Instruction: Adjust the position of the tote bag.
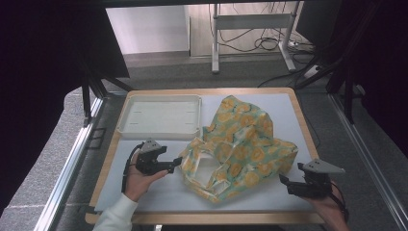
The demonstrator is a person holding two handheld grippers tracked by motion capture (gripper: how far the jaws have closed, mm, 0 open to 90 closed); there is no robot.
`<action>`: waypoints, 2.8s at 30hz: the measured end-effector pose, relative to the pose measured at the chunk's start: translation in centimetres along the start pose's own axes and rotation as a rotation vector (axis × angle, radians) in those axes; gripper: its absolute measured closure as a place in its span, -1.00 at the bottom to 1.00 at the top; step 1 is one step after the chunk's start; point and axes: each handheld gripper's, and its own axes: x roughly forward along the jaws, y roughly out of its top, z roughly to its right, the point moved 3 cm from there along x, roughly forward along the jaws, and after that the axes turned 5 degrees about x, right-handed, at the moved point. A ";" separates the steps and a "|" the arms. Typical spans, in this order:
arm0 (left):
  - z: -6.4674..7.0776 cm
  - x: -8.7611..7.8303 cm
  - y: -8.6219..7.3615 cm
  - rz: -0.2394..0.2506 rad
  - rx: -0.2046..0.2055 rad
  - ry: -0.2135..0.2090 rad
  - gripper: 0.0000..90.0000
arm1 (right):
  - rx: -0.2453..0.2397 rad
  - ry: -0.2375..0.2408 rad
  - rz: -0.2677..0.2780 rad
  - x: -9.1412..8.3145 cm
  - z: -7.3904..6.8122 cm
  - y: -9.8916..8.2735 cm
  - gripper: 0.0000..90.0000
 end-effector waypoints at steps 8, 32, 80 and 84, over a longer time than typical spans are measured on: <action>0.1 0.1 0.0 0.002 0.020 0.020 -0.49 | 0.016 0.014 -0.004 0.1 -0.3 -0.3 -0.59; 1.0 -0.3 0.3 -0.020 0.031 0.034 -0.48 | 0.026 0.013 -0.009 0.3 0.0 -0.3 -0.56; 2.3 -0.2 8.3 0.000 0.091 -0.036 -0.39 | 0.036 -0.019 -0.005 0.1 0.0 -0.3 -0.53; 2.3 0.3 8.8 -0.002 0.098 -0.037 -0.39 | 0.033 -0.019 -0.005 0.1 -0.1 -0.3 -0.53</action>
